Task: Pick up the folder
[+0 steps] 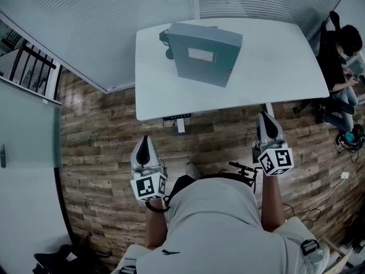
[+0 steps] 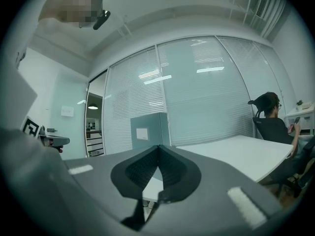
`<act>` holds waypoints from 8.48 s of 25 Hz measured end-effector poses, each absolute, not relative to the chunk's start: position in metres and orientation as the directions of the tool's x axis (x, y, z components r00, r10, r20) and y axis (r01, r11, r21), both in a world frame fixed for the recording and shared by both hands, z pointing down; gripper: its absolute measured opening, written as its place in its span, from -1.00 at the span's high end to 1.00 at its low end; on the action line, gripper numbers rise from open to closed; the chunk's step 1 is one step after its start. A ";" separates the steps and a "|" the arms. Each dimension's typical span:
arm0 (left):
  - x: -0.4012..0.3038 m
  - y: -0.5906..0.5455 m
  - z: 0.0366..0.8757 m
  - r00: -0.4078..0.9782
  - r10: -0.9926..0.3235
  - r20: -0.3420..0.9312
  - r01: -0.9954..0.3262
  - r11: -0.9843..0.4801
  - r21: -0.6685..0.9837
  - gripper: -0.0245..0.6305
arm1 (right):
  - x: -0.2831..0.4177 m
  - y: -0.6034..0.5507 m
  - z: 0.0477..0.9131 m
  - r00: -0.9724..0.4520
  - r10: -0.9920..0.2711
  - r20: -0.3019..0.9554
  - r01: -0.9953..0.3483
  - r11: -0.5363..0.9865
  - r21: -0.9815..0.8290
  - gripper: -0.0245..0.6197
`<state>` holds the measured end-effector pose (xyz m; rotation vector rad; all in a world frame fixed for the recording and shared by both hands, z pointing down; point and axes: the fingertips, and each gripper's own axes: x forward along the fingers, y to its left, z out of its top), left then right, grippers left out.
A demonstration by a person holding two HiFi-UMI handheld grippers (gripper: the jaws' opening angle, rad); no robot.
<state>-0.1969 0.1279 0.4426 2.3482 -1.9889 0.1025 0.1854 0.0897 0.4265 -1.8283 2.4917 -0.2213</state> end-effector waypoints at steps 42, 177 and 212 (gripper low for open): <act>-0.138 -0.074 0.469 0.251 -0.957 0.144 -0.968 -0.248 0.036 0.91 | 0.207 -0.097 0.433 -0.341 -0.936 0.086 -0.939 0.334 -0.087 0.92; -0.031 -0.151 0.451 0.990 -0.126 -0.063 -0.087 -0.899 0.430 -0.52 | 0.059 -0.154 0.442 -0.925 -0.364 0.108 -0.379 0.886 -0.266 -0.35; -0.095 -0.115 0.380 0.863 -0.497 -0.088 -0.484 -0.865 0.129 0.00 | 0.094 -0.152 0.348 -0.829 -0.553 -0.088 -0.547 0.833 -0.087 -0.12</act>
